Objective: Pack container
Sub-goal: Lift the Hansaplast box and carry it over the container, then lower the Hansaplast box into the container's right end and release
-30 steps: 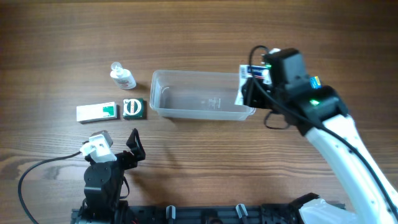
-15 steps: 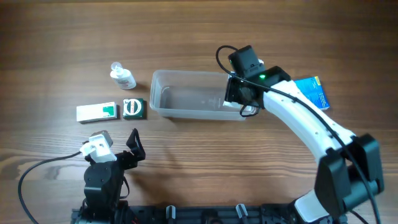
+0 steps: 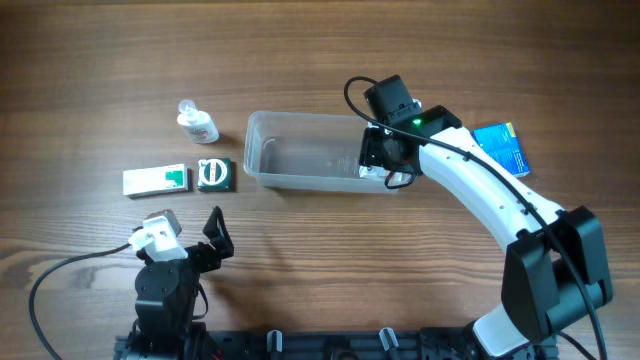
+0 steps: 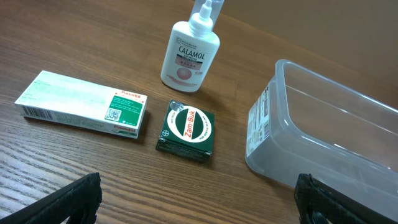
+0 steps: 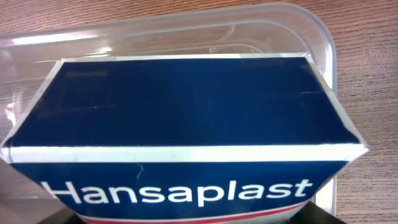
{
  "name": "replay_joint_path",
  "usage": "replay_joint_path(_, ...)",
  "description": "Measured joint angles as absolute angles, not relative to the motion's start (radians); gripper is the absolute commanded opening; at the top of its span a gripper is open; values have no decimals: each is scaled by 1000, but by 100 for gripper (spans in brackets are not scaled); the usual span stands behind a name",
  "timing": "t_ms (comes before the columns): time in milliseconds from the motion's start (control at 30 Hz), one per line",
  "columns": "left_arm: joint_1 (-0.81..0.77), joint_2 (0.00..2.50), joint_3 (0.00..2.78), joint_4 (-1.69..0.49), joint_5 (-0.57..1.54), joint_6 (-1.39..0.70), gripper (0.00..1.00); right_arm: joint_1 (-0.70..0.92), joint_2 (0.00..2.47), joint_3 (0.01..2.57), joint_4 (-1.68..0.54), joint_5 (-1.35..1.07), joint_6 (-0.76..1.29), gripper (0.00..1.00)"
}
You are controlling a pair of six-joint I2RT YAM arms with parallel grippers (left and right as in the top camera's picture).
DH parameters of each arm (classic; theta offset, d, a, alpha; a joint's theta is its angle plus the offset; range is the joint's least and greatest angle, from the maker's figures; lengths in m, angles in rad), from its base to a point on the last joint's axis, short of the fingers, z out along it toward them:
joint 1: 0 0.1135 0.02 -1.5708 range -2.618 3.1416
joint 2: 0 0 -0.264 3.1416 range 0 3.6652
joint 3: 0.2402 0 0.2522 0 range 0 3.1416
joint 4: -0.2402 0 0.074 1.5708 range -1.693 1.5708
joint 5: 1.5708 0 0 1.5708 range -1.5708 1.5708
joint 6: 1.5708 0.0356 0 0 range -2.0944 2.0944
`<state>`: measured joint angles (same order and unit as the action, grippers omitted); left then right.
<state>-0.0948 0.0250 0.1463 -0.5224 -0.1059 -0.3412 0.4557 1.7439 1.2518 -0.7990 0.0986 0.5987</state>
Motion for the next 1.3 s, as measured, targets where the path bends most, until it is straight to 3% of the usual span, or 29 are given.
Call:
replay_joint_path(200, -95, 25, 146, -522, -106, -341, 100, 456, 1728, 1252, -799, 107, 570, 63)
replay_joint_path(400, -95, 25, 146, -522, -106, -341, 100, 456, 1679, 1252, -805, 113, 551, 76)
replay_joint_path(500, -95, 25, 146, -522, -106, -341, 100, 455, 1678, 1252, -807, 114, 527, 91)
replay_joint_path(733, -95, 25, 146, -522, -106, -341, 100, 456, 1671, 1252, -830, 114, 492, 88)
replay_joint_path(800, -95, 25, 146, -522, -106, -341, 100, 456, 1649, 1253, -838, 113, 489, 78)
replay_joint_path(833, -95, 25, 146, -522, -106, -341, 100, 456, 1625, 1258, -845, 114, 484, 59)
replay_joint_path(967, -95, 25, 146, -522, -106, -341, 100, 456, 1532, 1309, -844, 115, 472, 20)
replay_joint_path(1033, -95, 25, 146, -522, -106, -341, 100, 456, 1473, 1329, -832, 113, 476, 12)
replay_joint_path(1300, -95, 25, 146, -522, -106, -341, 100, 456, 1518, 1349, -783, 37, 449, 4)
